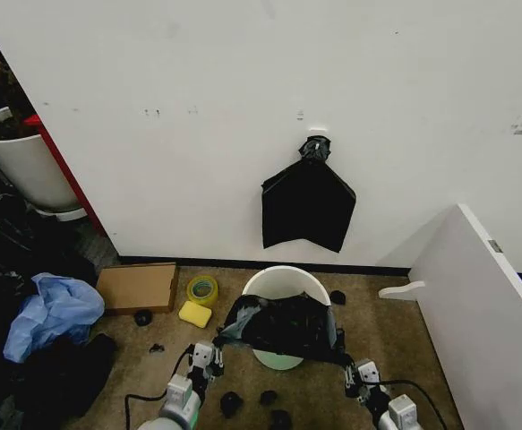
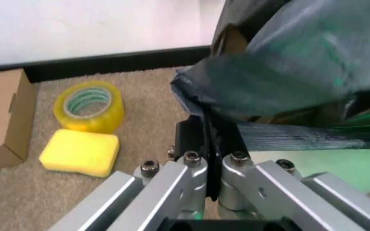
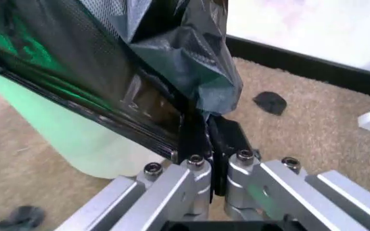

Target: Place the garbage bag over the trash bin.

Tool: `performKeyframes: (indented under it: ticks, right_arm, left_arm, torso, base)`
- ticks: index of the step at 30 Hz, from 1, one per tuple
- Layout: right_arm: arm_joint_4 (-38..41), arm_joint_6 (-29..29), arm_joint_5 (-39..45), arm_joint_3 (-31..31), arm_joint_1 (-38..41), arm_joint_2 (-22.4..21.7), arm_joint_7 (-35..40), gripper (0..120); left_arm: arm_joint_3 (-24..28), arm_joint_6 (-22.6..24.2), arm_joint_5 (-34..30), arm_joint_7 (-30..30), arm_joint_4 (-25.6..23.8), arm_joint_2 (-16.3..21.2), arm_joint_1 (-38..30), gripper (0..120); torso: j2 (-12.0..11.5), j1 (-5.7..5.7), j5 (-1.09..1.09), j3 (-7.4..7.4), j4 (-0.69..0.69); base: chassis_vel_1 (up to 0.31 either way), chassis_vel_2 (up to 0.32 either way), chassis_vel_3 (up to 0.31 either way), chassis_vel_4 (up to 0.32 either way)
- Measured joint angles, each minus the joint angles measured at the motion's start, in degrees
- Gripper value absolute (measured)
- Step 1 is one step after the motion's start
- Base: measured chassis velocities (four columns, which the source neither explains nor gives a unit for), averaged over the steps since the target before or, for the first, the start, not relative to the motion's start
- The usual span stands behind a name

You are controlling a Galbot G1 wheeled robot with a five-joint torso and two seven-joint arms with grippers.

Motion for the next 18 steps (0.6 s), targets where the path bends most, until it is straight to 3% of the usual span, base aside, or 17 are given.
performKeyframes:
  ticks: [4, 10, 18]
  right_arm:
    - [-4.27, 1.62, -0.52, -0.08, 2.25, 2.12, -0.01, 0]
    - [-2.37, 4.07, 0.04, 0.33, 0.06, 1.63, -0.91, 2]
    - [3.64, 8.58, 1.14, 2.39, -6.3, -1.45, -7.24, 29]
  left_arm:
    - [0.19, 1.18, -1.66, -0.99, 2.8, -1.95, -1.45, 0]
    - [-0.62, 0.36, -3.74, -1.87, 1.21, -1.89, -0.01, 1]
    - [-3.17, 2.77, -4.95, 0.57, -6.73, 1.84, 5.17, 30]
  torso:
    - [0.0, 0.0, 0.0, 0.0, 0.0]
    - [0.0, 0.0, 0.0, 0.0, 0.0]
    - [0.01, 0.0, 0.0, -0.01, -0.01]
  base:
    - [0.0, 0.0, 0.0, 0.0]
    - [0.0, 0.0, 0.0, 0.0]
    - [0.0, 0.0, 0.0, 0.0]
